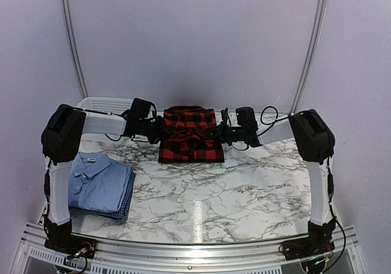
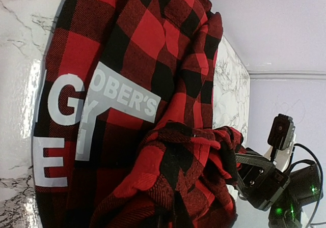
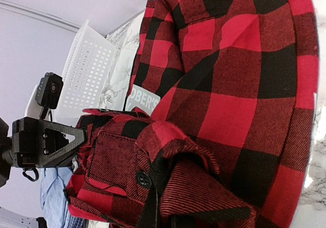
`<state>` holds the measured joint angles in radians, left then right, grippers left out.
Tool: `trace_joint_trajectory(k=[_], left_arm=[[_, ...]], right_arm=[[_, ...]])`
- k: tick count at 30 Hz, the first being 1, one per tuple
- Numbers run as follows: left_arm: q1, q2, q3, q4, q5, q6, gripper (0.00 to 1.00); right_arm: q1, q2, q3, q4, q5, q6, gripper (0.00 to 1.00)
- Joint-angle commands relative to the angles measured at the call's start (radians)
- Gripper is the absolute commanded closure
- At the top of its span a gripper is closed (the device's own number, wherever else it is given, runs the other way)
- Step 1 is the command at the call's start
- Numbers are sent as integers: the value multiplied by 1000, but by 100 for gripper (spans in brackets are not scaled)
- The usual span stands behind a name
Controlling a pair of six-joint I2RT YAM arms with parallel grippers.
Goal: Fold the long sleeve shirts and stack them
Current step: Fold the rectangle-folded shirt at the center of the board, then adjust the 2/3-rectangle-folded shirt at the center of the board.
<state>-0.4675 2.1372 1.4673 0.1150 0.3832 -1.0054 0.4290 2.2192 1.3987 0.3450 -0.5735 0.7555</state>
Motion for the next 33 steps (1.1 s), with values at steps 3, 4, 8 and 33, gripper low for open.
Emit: trace_joint_trajectory(k=[3,4,8,33], left_arm=[[19,12,32,-1,-28,38,69],[23,4,35,-7,-33,43,62],[35,-37,35,-32,-50,79,34],[-26,-277,-239,-183,-136,241,54]], right_arm=[[-18,13,67,-7,0,-34,85],[-19,6,77,-27,1,-50,79],[-20,-28,121,-125,11,-113,59],[25,-198,50,-327,188,-311,39]])
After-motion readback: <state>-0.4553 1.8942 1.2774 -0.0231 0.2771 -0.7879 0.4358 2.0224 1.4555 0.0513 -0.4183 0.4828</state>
